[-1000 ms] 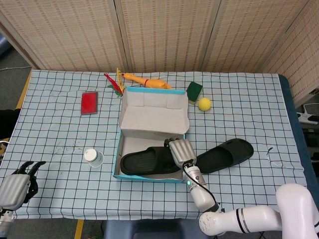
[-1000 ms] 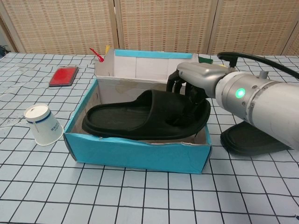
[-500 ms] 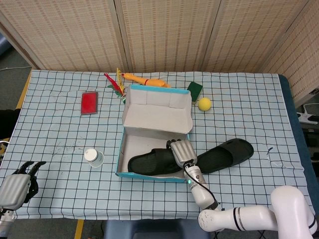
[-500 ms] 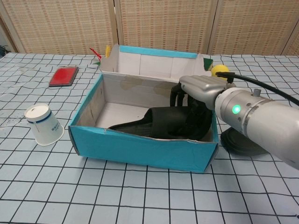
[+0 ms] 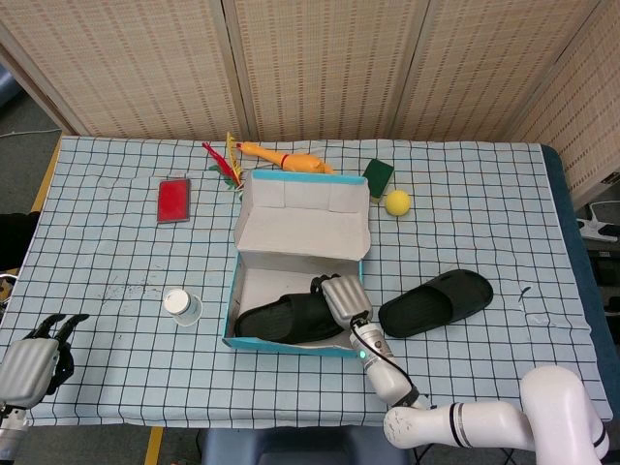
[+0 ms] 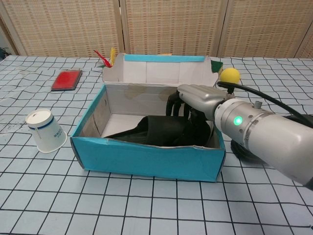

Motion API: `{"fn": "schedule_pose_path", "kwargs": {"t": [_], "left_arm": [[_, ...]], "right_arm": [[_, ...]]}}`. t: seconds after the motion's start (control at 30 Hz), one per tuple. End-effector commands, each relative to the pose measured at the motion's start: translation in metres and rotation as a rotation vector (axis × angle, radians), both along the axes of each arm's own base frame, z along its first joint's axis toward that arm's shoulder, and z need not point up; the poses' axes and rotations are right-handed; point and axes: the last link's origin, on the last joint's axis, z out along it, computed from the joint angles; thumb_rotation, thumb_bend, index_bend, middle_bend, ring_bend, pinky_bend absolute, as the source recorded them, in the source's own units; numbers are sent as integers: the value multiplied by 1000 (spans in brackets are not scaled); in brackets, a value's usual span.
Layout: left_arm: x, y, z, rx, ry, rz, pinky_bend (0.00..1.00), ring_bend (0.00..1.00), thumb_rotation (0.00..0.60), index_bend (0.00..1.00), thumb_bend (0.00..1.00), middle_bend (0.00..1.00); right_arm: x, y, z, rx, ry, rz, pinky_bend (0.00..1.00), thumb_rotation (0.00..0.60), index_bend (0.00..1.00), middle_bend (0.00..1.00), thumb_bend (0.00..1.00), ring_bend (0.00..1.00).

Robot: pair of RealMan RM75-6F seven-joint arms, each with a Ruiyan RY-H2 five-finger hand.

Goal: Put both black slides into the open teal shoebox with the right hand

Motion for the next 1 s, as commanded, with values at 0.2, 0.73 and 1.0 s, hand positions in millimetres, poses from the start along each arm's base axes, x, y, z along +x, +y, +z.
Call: {"fn": "schedule_pose_path", "kwargs": {"t": [0.2, 0.73, 1.0], "left_arm": [[0, 1, -1, -5, 3, 2, 412, 151, 600, 191, 367, 62], [0, 1, -1, -6, 2, 9, 412, 154, 600, 191, 367, 63], [0, 1, -3, -9, 9, 12, 413, 154, 600, 191, 368, 63]], "right_arm": [[-4, 7, 23, 141, -54, 5, 127, 600, 0, 9, 51, 0], [-37, 22, 126, -14, -81, 82, 85, 600, 0, 0, 51, 0], [-101, 20, 151, -32, 111, -18, 83, 600, 0, 0, 51, 0]]}}
